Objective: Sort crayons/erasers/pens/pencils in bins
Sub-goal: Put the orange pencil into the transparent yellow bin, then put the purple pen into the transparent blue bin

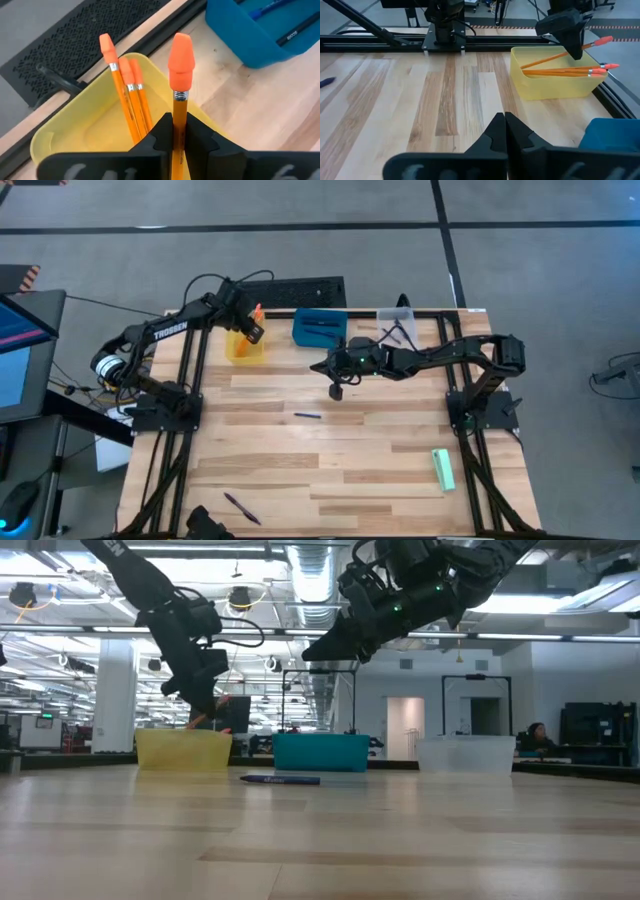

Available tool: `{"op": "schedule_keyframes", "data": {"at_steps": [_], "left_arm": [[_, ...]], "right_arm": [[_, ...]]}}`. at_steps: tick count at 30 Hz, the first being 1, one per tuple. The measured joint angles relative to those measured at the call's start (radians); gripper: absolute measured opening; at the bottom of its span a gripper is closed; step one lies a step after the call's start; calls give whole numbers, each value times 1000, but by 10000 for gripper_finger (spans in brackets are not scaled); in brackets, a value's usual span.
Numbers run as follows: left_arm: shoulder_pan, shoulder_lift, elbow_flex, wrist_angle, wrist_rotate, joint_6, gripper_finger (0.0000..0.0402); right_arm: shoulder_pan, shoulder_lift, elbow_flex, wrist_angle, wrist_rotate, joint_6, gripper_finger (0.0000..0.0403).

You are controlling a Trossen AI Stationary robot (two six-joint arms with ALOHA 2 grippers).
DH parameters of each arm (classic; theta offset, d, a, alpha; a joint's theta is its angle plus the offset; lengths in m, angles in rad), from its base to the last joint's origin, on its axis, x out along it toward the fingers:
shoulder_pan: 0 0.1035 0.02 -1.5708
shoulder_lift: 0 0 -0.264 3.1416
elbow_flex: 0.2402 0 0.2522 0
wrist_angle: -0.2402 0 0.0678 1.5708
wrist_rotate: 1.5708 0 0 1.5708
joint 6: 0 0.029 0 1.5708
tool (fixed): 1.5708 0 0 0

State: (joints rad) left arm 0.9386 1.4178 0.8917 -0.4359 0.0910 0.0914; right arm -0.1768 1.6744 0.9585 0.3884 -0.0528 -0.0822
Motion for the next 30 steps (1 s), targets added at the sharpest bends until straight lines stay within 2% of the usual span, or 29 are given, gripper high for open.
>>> {"op": "schedule_keyframes", "data": {"at_steps": [7,16,21,25,30], "left_arm": [[0,0,0,-2,0,-10,20],[0,0,0,-2,0,-4,77],[-1,0,4,-13,-28,37,91],[-22,-20,36,-44,-44,118,68],[-107,-121,39,-39,42,193,7]], "right_arm": [[0,0,0,-5,0,-2,4],[0,0,0,-13,0,-6,4],[-1,0,0,-15,0,-16,2],[-1,0,0,-16,0,-25,4],[-1,0,0,-49,17,-59,3]]}}
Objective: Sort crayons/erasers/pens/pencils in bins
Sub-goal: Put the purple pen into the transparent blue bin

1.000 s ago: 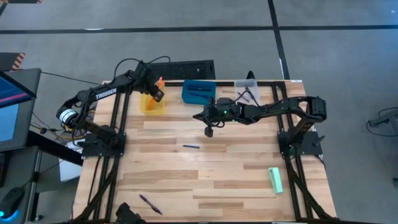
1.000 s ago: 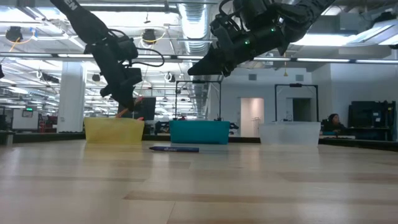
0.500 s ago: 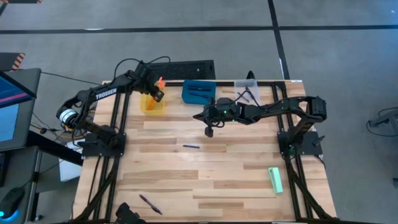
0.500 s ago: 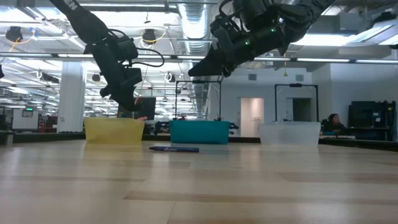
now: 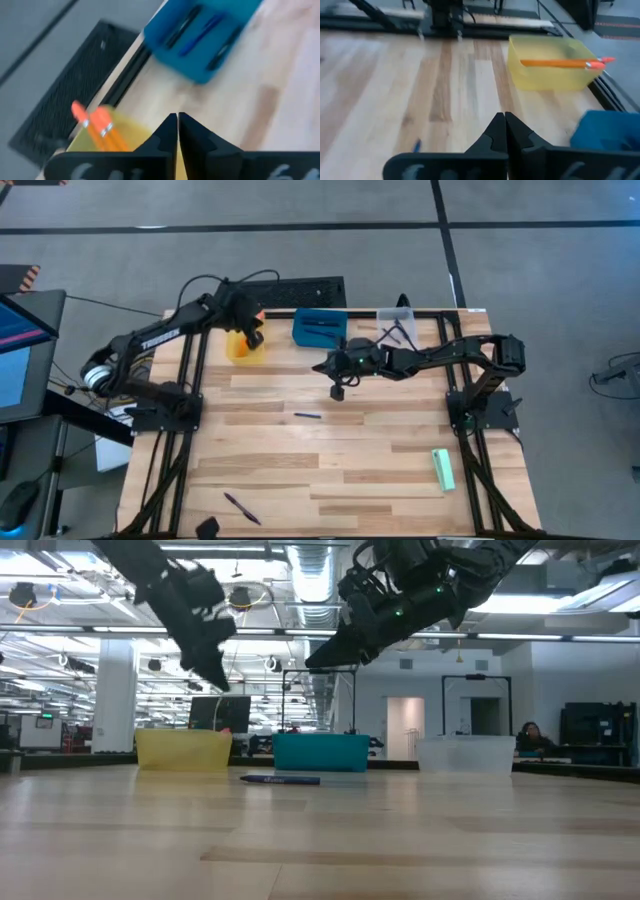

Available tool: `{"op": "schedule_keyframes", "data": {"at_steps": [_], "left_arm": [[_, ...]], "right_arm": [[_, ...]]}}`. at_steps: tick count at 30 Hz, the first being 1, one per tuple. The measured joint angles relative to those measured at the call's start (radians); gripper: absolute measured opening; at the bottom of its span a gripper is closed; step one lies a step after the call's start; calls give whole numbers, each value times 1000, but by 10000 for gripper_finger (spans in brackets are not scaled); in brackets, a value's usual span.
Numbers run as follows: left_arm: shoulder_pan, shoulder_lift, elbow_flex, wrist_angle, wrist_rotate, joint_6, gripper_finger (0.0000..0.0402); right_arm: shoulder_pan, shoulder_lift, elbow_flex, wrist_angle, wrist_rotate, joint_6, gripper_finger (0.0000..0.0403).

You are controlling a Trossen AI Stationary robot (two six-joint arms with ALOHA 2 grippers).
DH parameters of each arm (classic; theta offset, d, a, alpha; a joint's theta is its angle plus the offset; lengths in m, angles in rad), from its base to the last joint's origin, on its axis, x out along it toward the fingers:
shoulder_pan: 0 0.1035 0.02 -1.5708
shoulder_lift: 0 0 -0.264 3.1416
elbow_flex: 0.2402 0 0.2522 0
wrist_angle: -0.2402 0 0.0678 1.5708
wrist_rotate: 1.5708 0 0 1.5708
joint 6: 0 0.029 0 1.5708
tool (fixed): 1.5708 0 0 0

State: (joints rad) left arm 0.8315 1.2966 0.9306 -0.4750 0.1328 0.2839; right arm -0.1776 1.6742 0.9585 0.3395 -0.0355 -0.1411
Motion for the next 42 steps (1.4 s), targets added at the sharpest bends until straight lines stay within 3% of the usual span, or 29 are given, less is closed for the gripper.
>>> {"op": "schedule_keyframes", "data": {"at_steps": [4,8,15,20,33,37,42], "left_arm": [[-108,-91,-16,8,-15,-8,1],[-253,-172,-92,62,-28,-47,0],[-544,-233,-249,249,-88,-107,0],[-754,-214,-267,223,-166,-172,0],[-1175,-187,-262,158,-353,-420,0],[-1267,-117,-225,89,-395,-527,0],[-1360,10,-120,-11,-394,-555,0]], "right_arm": [[0,0,-9,-38,35,-43,2],[-1,0,-65,50,-53,-44,3],[13,-1,-296,422,-116,81,3],[37,-1,-425,688,-114,83,2],[31,-5,-417,693,-94,12,3],[34,-5,-397,690,-96,2,2],[44,-5,-382,688,-97,-2,4]]}}
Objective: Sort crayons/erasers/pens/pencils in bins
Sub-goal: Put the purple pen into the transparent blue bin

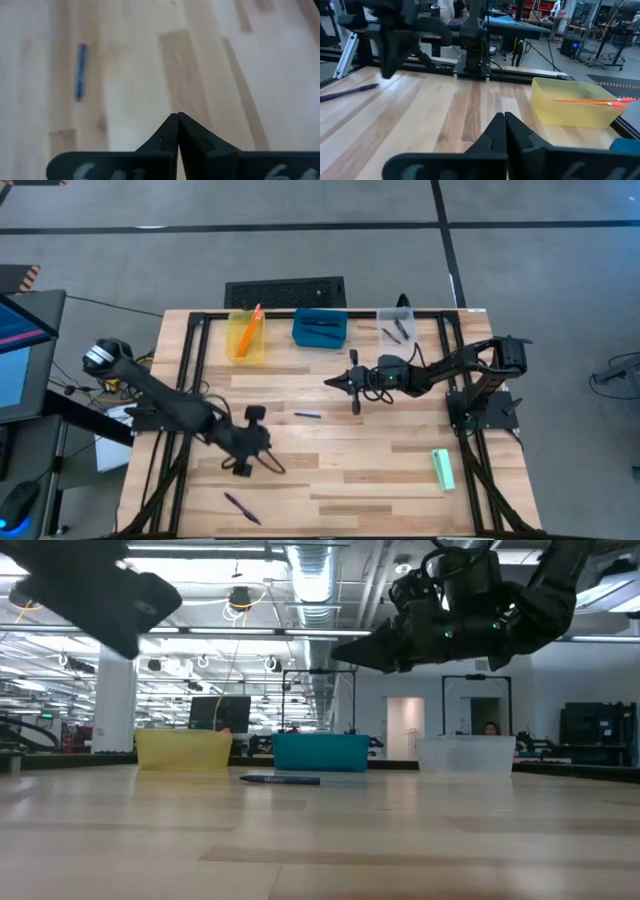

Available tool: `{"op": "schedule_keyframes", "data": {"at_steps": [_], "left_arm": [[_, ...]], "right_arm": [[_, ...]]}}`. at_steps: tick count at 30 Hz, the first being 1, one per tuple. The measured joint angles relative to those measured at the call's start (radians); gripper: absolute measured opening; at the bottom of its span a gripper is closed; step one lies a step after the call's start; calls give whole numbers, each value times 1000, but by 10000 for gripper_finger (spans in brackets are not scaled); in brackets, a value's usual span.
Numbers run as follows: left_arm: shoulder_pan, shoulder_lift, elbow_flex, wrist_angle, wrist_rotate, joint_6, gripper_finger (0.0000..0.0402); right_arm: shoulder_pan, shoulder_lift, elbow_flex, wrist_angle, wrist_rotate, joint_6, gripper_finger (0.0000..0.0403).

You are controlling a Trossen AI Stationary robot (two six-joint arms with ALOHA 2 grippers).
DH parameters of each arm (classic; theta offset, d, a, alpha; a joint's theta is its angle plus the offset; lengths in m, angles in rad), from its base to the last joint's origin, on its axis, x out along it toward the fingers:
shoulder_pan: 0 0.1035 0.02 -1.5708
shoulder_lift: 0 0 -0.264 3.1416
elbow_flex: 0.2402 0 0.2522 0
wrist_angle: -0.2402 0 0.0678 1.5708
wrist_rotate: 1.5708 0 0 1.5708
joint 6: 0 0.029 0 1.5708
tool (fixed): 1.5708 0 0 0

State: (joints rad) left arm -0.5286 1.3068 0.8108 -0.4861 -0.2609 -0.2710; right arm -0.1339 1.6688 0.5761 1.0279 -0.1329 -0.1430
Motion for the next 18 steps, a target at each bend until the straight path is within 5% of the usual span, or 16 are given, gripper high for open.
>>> {"op": "schedule_keyframes", "data": {"at_steps": [10,18], "left_arm": [[-122,270,318,-412,95,-48,6],[-199,424,407,-509,266,-120,75]], "right_arm": [[9,1,-1,-1,3,4,3],[60,1,-1,-7,81,-19,3]]}}
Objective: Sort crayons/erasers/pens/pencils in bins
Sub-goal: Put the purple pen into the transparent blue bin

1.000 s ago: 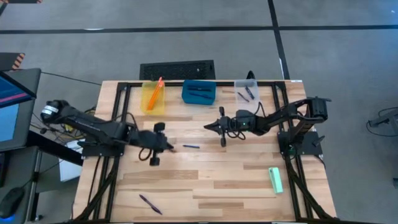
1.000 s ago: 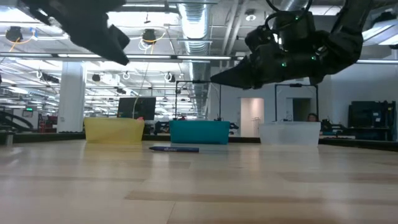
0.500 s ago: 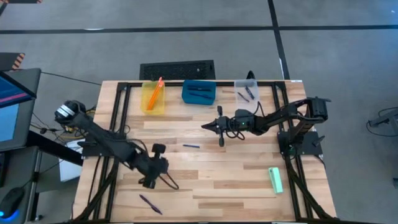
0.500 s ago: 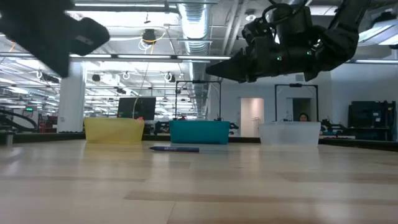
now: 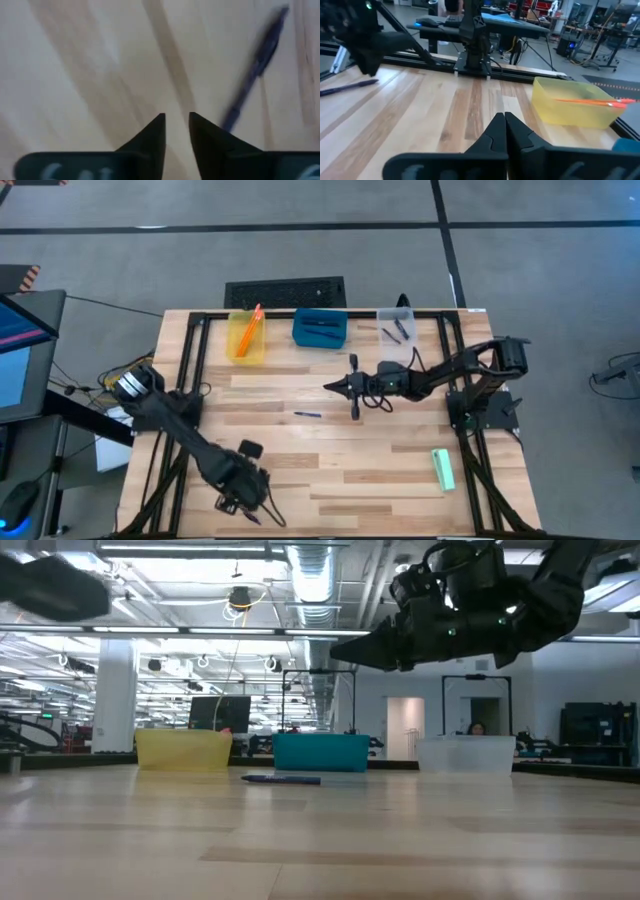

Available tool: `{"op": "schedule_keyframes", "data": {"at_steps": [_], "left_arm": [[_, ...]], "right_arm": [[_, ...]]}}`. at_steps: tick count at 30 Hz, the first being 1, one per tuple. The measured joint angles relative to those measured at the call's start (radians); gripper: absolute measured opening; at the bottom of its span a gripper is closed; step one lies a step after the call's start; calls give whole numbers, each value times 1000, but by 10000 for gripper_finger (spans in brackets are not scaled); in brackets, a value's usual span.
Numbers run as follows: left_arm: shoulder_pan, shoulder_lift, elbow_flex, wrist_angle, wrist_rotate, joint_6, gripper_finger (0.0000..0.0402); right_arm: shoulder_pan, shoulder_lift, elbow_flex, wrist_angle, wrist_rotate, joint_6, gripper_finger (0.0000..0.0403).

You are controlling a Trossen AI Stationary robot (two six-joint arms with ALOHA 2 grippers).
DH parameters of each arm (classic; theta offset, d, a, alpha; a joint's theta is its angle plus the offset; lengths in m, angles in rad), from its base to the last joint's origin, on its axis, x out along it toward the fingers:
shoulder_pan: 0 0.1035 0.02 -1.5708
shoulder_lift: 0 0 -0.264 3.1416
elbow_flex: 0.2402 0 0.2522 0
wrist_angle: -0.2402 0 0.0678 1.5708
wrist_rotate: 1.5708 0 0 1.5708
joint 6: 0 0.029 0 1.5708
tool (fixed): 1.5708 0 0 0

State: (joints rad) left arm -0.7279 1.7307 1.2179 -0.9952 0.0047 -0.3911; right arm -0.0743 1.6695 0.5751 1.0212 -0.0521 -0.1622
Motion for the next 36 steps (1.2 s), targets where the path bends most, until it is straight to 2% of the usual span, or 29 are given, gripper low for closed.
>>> {"op": "schedule_keyframes", "data": {"at_steps": [4,10,22,28,36], "left_arm": [[-47,41,0,-4,41,-37,117],[-115,49,11,5,6,-54,147],[-209,168,11,69,-11,-86,149],[-223,172,6,69,-36,-145,148],[-229,171,-20,91,-37,-160,103]], "right_arm": [[25,0,0,1,3,-21,2],[37,0,0,5,6,-23,3],[37,0,0,1,6,-22,2],[37,0,0,1,6,-22,3],[37,0,0,1,5,-22,3]]}}
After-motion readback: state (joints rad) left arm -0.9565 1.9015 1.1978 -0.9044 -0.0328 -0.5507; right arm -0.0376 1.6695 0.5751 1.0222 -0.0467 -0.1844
